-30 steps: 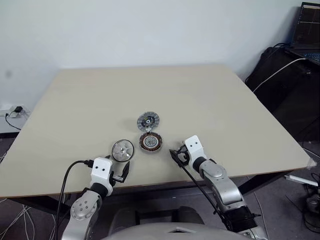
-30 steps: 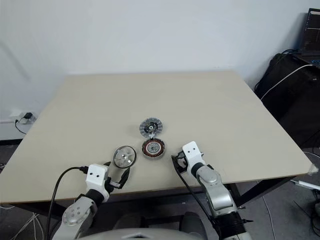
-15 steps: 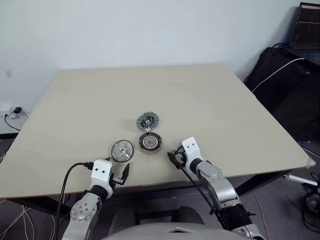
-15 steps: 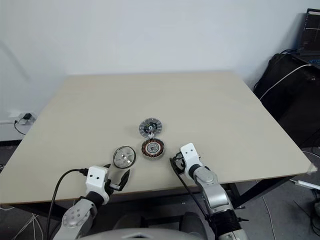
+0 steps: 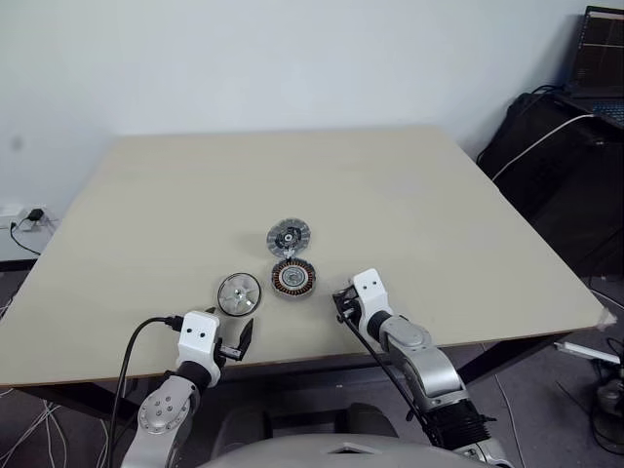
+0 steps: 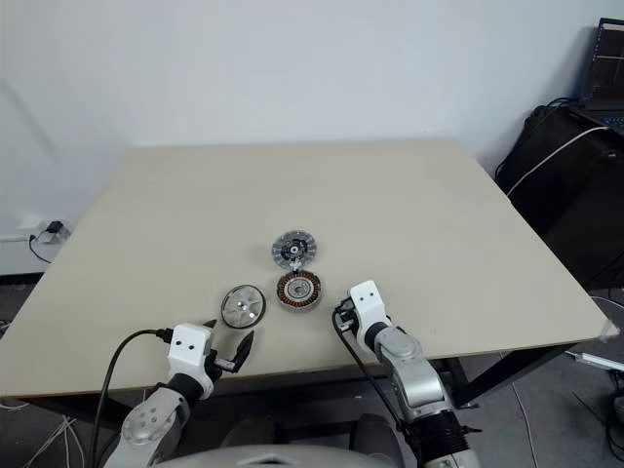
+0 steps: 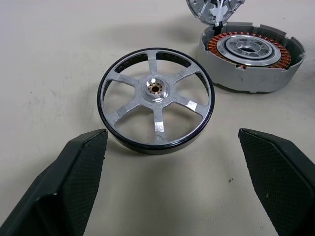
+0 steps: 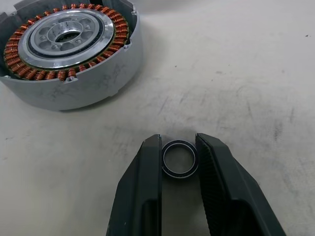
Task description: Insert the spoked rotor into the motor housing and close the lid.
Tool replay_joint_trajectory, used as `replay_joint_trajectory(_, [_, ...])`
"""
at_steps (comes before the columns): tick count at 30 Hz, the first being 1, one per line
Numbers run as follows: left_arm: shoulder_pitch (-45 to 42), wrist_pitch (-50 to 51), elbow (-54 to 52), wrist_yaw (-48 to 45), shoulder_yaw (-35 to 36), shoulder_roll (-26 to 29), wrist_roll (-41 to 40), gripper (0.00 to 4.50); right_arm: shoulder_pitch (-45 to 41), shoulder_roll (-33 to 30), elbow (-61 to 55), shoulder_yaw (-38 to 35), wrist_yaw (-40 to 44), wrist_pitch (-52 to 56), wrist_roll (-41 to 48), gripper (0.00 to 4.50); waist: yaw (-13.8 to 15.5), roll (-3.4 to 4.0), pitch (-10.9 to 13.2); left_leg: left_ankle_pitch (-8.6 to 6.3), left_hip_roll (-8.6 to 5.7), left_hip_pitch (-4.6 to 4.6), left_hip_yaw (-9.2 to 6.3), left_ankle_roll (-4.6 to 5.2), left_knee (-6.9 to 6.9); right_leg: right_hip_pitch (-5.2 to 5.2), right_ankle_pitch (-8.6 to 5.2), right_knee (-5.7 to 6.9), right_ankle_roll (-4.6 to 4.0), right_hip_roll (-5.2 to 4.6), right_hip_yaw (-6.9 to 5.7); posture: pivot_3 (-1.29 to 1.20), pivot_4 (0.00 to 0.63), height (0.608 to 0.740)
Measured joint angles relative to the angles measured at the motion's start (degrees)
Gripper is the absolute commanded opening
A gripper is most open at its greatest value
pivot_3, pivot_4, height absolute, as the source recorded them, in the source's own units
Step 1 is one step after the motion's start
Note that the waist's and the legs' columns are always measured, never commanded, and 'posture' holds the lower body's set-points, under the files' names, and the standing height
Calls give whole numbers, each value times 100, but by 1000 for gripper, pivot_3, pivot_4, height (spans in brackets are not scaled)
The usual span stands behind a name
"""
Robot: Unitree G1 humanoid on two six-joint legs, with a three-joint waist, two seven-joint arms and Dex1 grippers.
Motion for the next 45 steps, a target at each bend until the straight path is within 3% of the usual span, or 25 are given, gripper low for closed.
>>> replay_joint_trajectory(7, [2,0,0,0,-2,0,0,4500,162,-101,-627,6,176,342,146,676,-11,13,13,0,0,-1,0,0,0,-4,0,1,0,0,1,0,0,740])
replay_joint_trajectory(14, [-7,4,0,2,-23,-2,2,4500,-465,-96,-998,287,228,453,67,676,-16,14,15,0,0,-2,0,0,-1,-5,0,0,0,1,-1,0,0,740])
replay_joint_trajectory(22, [46,11,-3,80,-31,-7,7,4500,-1204,245,-6,909,246,88,-204,676,-41,10,19,1,-1,-4,1,0,-1,-5,0,1,0,2,-1,0,0,740])
replay_joint_trajectory(32, [129,10,-4,175,-70,-37,10,4500,-1720,659,1160,895,173,-380,-305,676,-69,10,20,1,0,-4,1,0,-2,-5,1,1,0,4,0,0,0,740])
replay_joint_trajectory(45, [99,10,-4,195,-84,-29,10,4500,-1825,837,1541,836,181,-456,-306,676,-85,11,20,1,1,-4,2,-1,-2,-6,1,2,-1,5,0,0,0,740])
